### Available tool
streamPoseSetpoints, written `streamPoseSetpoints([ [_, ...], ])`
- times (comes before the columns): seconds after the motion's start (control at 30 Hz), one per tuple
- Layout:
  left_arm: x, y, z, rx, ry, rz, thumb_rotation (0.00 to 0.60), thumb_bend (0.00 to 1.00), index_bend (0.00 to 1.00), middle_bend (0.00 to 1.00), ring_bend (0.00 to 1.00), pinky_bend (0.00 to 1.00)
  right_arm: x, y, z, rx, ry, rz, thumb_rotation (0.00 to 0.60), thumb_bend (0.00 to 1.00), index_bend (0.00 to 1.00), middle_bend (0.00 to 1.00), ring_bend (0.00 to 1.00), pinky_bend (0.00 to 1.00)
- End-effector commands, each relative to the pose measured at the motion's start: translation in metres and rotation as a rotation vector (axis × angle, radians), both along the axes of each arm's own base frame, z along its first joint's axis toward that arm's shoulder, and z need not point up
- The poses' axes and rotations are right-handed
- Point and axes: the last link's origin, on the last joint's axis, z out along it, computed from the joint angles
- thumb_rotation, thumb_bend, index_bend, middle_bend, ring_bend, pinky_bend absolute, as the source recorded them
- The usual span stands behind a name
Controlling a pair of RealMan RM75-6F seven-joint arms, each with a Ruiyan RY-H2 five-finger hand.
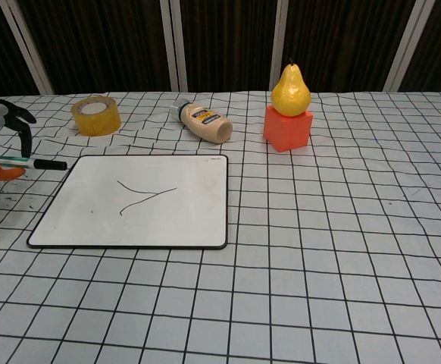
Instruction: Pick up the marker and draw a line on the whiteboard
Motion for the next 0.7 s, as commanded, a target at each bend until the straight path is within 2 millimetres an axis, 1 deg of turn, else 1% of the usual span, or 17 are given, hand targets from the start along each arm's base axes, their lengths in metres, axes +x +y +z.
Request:
streamPoseSetpoints([
  [0.03,-0.005,0.0,-0.007,-0.004,-0.006,0.013,0.6,0.41,0.5,0.08,0.0,0.03,0.0,0.0,0.0,0.001,0.001,0.0,0.6,0.32,0.0,0.0,0.0,0.0],
  [0.13,-0.008,0.0,-0.01,-0.002,-0.012,0.02,0.6,0.38,0.44,0.05,0.0,0.02,0.0,0.0,0.0,0.0,-0.002,0.0,0.6,0.32,0.0,0.0,0.0,0.0],
  [0.3,-0.011,-0.002,-0.015,-0.004,-0.024,0.029,0.6,0.31,0.32,0.01,0.0,0.01,0.0,0.0,0.001,-0.003,-0.007,-0.004,0.6,0.32,0.0,0.0,0.0,0.0],
  [0.43,-0.011,-0.001,-0.013,0.015,-0.037,0.026,0.6,0.3,0.27,0.0,0.0,0.01,-0.001,0.0,0.001,-0.003,-0.006,-0.005,0.6,0.32,0.0,0.0,0.0,0.0],
  [0.6,-0.009,-0.006,-0.001,0.048,-0.094,0.02,0.6,0.28,0.23,0.0,0.0,0.0,-0.001,0.0,0.002,-0.006,-0.004,-0.005,0.6,0.32,0.0,0.0,0.0,0.0],
  [0.7,-0.005,-0.017,0.015,0.081,-0.136,-0.004,0.6,0.26,0.2,0.0,0.0,0.0,-0.002,-0.001,0.003,-0.008,0.001,-0.003,0.6,0.32,0.0,0.0,0.0,0.0],
])
